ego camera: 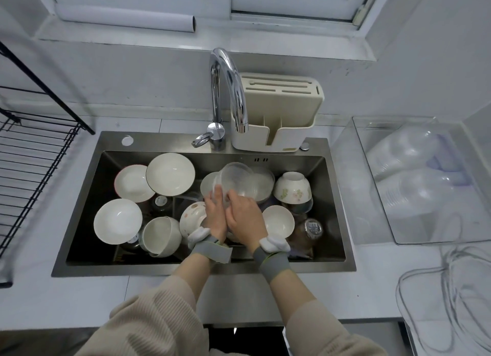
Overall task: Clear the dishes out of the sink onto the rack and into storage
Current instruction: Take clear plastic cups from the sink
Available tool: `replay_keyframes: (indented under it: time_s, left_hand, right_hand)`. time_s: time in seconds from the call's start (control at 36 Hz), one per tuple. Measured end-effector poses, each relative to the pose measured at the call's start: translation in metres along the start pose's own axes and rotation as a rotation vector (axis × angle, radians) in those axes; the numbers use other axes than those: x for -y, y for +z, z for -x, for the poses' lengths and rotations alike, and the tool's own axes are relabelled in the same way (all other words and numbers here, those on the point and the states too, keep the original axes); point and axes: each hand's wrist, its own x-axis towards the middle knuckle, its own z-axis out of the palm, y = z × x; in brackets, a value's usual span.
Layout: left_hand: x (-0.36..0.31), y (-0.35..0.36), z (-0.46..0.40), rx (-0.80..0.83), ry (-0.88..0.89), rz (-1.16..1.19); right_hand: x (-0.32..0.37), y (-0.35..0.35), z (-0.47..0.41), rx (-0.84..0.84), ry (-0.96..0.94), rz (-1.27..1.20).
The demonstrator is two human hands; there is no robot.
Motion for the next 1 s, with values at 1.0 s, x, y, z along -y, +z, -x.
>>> replay_keyframes:
  time_s: [1.0]
  left_hand:
    - [0.007, -0.019, -0.007, -0.146, 0.075, 0.064]
  right_hand:
    - [-0.074, 0.011, 0.005, 0.126, 0.503, 0.177]
